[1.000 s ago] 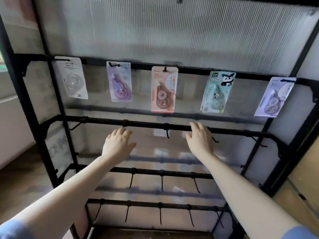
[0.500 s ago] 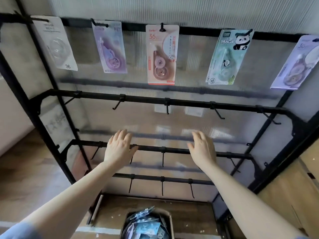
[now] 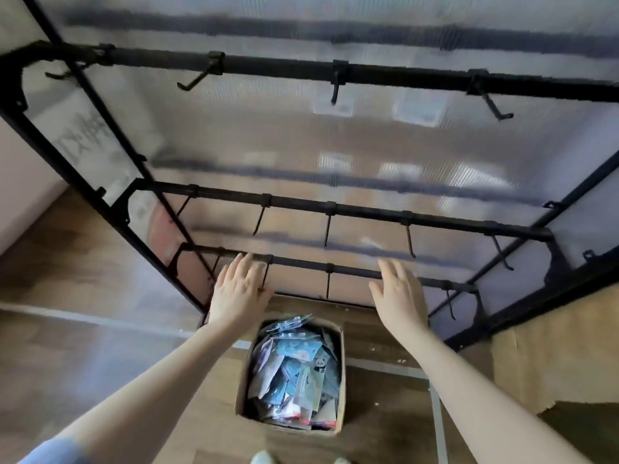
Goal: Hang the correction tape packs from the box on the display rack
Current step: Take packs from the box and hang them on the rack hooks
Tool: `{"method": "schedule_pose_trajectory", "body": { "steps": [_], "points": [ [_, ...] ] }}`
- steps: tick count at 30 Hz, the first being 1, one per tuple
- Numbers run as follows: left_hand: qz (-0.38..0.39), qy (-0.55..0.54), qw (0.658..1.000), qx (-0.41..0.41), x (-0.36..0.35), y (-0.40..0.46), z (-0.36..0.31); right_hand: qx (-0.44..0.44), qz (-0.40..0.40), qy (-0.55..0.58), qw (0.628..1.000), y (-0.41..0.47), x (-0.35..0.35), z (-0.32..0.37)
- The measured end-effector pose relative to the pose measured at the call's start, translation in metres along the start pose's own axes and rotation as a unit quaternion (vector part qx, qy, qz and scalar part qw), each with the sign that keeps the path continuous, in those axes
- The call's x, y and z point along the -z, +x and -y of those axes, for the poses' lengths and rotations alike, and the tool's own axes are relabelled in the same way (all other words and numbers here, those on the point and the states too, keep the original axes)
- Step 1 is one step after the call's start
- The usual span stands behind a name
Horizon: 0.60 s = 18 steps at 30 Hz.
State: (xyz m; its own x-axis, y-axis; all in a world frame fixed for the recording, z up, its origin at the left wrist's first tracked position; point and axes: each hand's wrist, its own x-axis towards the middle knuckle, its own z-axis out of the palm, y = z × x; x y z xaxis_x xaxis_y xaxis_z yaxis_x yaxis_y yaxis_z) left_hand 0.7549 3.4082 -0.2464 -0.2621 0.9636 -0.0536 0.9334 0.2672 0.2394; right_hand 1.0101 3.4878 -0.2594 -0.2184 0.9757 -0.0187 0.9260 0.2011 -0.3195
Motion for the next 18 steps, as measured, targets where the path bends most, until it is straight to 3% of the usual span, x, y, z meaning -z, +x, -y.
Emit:
{"method": "schedule_pose_trajectory", "body": {
  "steps": [10, 18],
  "points": [
    [0.151, -0.031, 0.987, 0.046, -0.168, -0.035, 0.072, -0.039, 0.129, -0.009, 0.991, -0.052, -0.169, -0.037],
    [0.21, -0.039, 0.975, 0.057, -0.288, -0.036, 0.122, -0.083, 0.165, 0.004, 0.983, -0.079, -0.285, -0.051]
  ]
}}
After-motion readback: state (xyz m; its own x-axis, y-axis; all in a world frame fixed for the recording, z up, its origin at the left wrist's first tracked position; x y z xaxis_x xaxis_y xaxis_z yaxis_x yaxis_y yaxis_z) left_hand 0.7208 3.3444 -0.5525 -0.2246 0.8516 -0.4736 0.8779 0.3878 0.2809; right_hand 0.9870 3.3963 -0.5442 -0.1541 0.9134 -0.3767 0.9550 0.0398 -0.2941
